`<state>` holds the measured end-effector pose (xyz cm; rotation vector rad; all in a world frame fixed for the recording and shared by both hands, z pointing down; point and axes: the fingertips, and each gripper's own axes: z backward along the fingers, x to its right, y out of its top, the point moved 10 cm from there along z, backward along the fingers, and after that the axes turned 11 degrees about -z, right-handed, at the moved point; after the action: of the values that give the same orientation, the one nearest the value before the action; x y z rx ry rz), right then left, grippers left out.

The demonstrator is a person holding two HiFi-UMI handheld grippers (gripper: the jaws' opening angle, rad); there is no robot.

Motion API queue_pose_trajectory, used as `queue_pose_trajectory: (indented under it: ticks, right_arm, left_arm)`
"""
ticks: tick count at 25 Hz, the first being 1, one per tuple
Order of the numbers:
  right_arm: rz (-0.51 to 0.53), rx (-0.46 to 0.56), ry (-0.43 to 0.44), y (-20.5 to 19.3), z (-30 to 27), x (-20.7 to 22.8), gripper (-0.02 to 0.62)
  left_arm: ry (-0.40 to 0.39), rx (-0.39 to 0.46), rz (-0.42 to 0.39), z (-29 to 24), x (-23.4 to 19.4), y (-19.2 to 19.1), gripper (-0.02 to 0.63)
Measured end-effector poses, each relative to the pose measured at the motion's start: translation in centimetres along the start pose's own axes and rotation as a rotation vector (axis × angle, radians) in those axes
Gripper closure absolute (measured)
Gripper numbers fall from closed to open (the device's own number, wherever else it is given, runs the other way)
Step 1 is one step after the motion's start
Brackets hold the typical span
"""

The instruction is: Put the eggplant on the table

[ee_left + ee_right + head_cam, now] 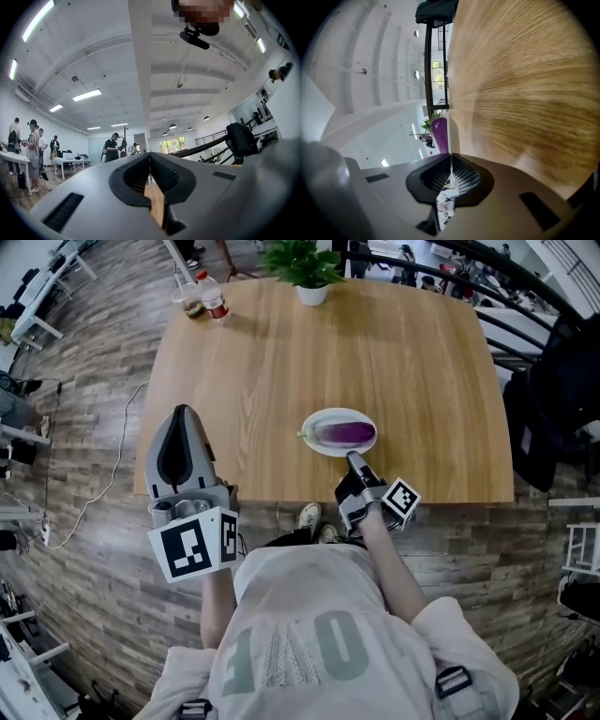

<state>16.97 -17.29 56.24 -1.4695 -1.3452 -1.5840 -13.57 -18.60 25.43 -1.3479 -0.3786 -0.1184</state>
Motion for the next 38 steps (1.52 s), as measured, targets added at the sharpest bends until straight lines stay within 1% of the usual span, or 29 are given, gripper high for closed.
queue_pose_trajectory:
  ticks: [4,11,22,25,31,38]
  right_arm:
    - [-0.020,0.001,-0.028,-0.1,-0.1,0.9,0.569]
    - [-0.061,-0.006,-0.080,-0.2,-0.2,2.3,0.569]
    - [-0.108,-0.003,-0.138,-0.9,0.0,2.5,0.569]
    - [-0.138,0.001,-0.145,-0.7,-0.1,2.7,0.569]
    - [-0.158,-0.018,-0.177,-1.5,-0.9,1.4,0.568]
    - [-0.175,-0.031,-0.210,-1.5,-1.1,1.3,0.566]
  left_arm:
    - [0.001,-0.017,-0.012,0.2,-0.2,-0.3,0.597]
    - [0.022,-0.031,-0.010,0.6,-0.4,-0.8,0.597]
    - [0.060,-0.055,0.001,1.3,-1.3,-1.5,0.597]
    - [0.058,-0.061,0.004,1.2,-1.2,-1.6,0.597]
    - [0.044,-0.061,0.012,1.0,-0.8,-1.7,0.597]
    - [0.039,-0.058,0.016,1.1,-0.4,-1.7,0.597]
